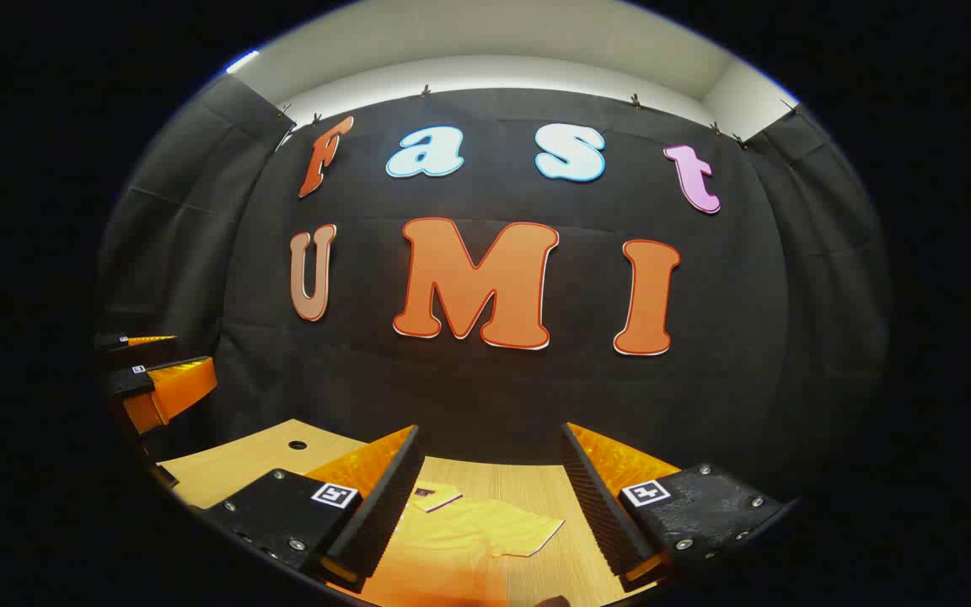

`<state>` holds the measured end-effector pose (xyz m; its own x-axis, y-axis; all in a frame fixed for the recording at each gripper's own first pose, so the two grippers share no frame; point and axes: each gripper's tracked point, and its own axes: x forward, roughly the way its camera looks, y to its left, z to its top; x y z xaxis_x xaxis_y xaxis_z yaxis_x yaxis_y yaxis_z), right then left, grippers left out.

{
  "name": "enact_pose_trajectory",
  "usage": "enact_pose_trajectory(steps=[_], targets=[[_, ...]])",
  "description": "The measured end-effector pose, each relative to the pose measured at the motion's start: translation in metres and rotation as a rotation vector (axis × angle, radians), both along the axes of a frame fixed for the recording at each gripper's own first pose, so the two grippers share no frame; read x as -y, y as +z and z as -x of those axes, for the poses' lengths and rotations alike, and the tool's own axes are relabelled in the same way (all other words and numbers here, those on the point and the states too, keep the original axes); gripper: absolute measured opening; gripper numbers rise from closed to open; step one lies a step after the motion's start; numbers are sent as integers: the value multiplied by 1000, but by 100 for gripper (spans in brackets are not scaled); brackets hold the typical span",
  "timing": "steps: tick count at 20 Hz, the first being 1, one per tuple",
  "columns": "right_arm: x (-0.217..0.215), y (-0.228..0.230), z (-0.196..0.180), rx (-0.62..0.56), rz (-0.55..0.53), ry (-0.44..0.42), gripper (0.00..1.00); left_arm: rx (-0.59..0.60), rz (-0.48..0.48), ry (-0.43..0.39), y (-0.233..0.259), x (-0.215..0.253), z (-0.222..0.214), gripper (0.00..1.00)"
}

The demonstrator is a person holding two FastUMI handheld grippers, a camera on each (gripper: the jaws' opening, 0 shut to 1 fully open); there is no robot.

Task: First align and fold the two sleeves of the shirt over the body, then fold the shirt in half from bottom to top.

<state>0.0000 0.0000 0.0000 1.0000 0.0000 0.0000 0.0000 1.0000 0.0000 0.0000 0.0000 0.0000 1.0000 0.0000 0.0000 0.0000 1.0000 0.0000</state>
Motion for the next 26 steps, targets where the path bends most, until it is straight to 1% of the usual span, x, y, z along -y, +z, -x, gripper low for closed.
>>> enact_pose_trajectory(steps=[8,9,10,17,20,26], targets=[[-7,-4,-6,-11,15,22,98,-17,5,-7,-7,5,-5,99],[-6,-5,-7,-16,10,23,94,-19,4,-8,-6,6,-4,99],[-6,-6,-7,-19,6,22,98,-22,3,-8,-9,7,-5,99],[-1,-17,-13,-44,2,18,98,-28,-4,1,-10,7,-8,99],[7,-27,-20,-61,19,7,98,-15,-14,4,-7,8,-7,99],[29,-58,-43,-141,14,-16,98,39,-61,20,7,11,-3,99]])
